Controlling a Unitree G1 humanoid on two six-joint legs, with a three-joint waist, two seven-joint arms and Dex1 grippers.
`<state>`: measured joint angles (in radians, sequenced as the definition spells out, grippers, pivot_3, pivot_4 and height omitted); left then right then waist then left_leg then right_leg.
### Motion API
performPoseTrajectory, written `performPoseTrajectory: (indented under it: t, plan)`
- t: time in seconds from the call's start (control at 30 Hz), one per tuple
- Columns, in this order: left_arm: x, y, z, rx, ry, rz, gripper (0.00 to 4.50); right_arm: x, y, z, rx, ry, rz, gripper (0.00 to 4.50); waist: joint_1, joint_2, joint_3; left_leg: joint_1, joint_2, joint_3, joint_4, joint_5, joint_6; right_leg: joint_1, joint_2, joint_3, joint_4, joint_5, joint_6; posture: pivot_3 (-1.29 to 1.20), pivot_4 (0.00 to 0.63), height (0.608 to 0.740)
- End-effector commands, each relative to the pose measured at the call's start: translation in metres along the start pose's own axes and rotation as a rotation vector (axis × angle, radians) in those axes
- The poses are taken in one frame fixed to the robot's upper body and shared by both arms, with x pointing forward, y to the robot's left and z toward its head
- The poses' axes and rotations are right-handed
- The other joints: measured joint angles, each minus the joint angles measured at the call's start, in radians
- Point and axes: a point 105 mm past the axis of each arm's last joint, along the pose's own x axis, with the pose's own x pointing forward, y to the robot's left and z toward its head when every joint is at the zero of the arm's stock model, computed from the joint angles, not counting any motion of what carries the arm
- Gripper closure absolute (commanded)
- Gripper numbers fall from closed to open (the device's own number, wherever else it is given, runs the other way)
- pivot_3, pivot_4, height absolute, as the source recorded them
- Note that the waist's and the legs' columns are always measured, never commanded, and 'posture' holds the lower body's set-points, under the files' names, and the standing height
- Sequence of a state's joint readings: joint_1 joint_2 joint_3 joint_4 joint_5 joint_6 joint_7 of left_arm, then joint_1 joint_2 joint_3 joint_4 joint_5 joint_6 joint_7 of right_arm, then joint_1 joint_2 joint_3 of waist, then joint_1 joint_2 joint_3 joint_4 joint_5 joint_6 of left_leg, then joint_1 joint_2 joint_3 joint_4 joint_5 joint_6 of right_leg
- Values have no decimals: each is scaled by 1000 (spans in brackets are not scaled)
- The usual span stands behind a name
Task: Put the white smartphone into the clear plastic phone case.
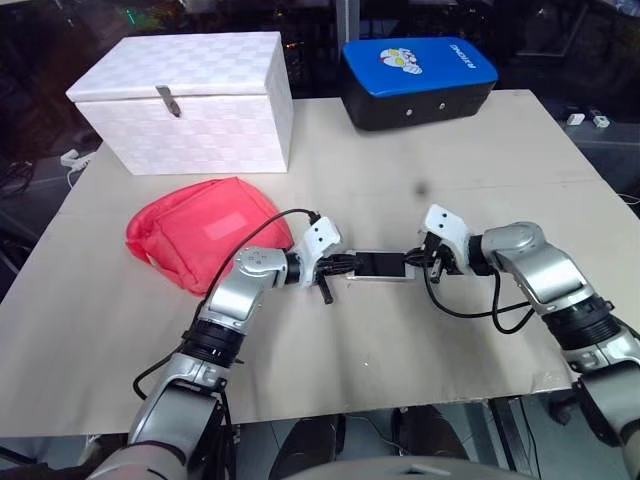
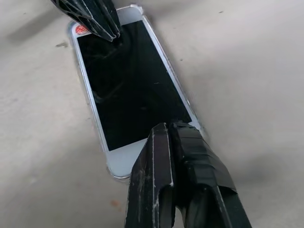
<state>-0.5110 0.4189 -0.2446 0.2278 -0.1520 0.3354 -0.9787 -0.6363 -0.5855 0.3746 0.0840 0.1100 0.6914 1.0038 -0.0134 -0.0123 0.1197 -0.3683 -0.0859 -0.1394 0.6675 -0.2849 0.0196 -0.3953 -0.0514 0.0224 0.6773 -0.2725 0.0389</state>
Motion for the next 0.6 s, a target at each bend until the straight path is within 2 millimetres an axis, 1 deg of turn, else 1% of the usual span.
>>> performPoseTrajectory:
  t: [0.03, 0.2, 0.33, 0.4, 0.43, 0.53, 0.57, 0.6]
  plan:
    - [3, -6, -10, -13, 37, -9, 4407, 21, 15, -64, 126, 228, 76, 4500, 1, -1, -2, 5, 0, 0, -1, -2, 3, 5, 0, 0, -1, 0, 0, 0, 150, 740]
    - [3, -8, -11, -18, 39, -7, 4407, 31, 13, -70, 141, 252, 87, 4500, 0, 0, -8, 16, 0, -1, -2, -4, 7, 17, 0, -1, -4, 0, 0, 0, 150, 740]
    - [4, -9, -12, -19, 41, -2, 4407, 34, 11, -80, 125, 278, 87, 4500, -1, 0, -15, 18, 0, -1, -4, -4, 7, 18, 0, -1, -5, 0, 0, 0, 150, 740]
    - [5, -9, -12, -20, 41, 1, 4407, 34, 8, -77, 99, 248, 73, 4500, -1, 0, -18, 18, 0, -1, -4, -4, 7, 18, 0, -1, -5, 0, 0, 0, 150, 740]
    - [5, -9, -12, -20, 41, 1, 4407, 33, 5, -70, 90, 198, 53, 4500, -1, -1, -20, 18, 0, -1, -4, -4, 7, 18, 0, 0, -5, 0, 0, 0, 150, 740]
    - [5, -10, -12, -19, 41, 1, 4407, 25, -2, -29, 30, -37, 20, 4500, -1, 0, -20, 18, 0, -1, -4, -4, 7, 18, 0, 0, -5, 0, 0, 0, 150, 740]
    - [5, -10, -12, -20, 41, 2, 4407, 14, -2, -9, 14, -143, 19, 4500, 0, 0, -18, 18, 0, -1, -4, -4, 7, 18, 0, 0, -5, -1, 0, 0, 150, 740]
    - [5, -10, -12, -21, 41, 2, 4407, 4, -1, 5, 3, -217, 18, 4500, 0, 4, -14, 18, 0, -1, -5, -4, 7, 18, 0, 0, -5, -1, 0, 0, 150, 740]
